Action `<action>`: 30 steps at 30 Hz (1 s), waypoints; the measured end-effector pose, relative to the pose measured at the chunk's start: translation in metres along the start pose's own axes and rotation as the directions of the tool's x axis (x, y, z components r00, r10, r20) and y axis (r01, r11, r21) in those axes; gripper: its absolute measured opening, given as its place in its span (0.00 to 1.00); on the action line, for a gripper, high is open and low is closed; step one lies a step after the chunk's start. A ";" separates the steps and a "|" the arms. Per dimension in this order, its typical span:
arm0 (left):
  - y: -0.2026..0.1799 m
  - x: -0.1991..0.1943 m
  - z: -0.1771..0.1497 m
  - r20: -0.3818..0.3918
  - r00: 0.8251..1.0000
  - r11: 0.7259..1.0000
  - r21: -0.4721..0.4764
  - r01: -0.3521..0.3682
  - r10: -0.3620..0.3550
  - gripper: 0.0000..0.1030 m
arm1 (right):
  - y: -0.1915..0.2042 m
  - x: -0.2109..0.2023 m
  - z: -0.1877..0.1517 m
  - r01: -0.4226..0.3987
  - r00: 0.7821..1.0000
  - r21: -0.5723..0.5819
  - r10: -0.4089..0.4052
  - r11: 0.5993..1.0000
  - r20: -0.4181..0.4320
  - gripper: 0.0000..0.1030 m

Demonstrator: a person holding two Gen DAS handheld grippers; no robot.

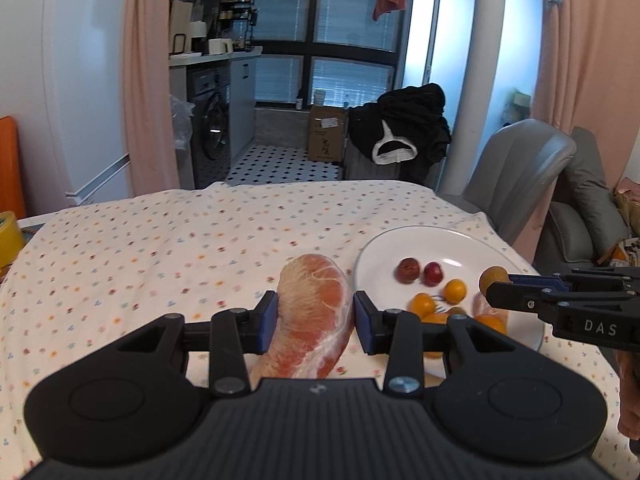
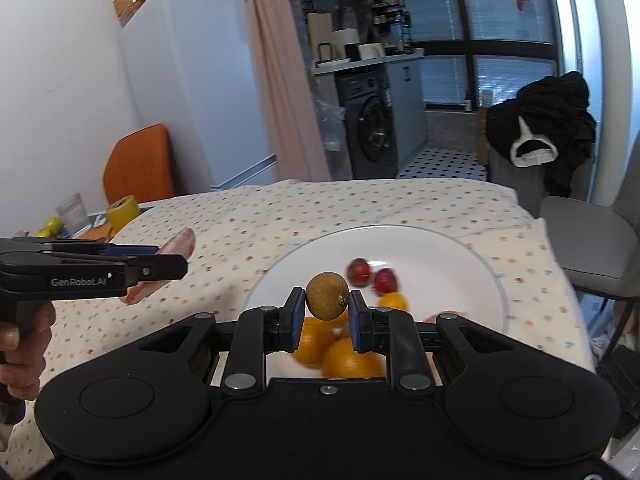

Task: Organize fruits
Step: 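Carry the pomelo segment and the kiwi over the white plate with both tools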

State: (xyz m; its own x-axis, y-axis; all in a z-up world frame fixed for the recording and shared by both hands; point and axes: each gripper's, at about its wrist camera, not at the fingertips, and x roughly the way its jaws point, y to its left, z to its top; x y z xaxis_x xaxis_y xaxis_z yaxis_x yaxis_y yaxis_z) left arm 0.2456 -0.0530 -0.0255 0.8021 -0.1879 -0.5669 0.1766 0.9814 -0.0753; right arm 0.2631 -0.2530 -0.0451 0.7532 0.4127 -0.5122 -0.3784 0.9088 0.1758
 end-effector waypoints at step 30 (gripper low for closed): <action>-0.046 0.070 0.014 -0.059 0.996 0.996 0.056 0.068 -0.064 0.38 | -0.066 0.017 0.003 0.069 0.998 0.079 -0.070 0.994 0.009 0.21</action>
State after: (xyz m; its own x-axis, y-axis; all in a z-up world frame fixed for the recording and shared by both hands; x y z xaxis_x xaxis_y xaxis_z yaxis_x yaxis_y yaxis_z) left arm 0.3015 -0.1122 -0.0504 0.7541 -0.2481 -0.6081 0.2620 0.9627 -0.0678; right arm 0.3024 -0.3060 -0.0628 0.7824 0.3485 -0.5161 -0.2814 0.9372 0.2061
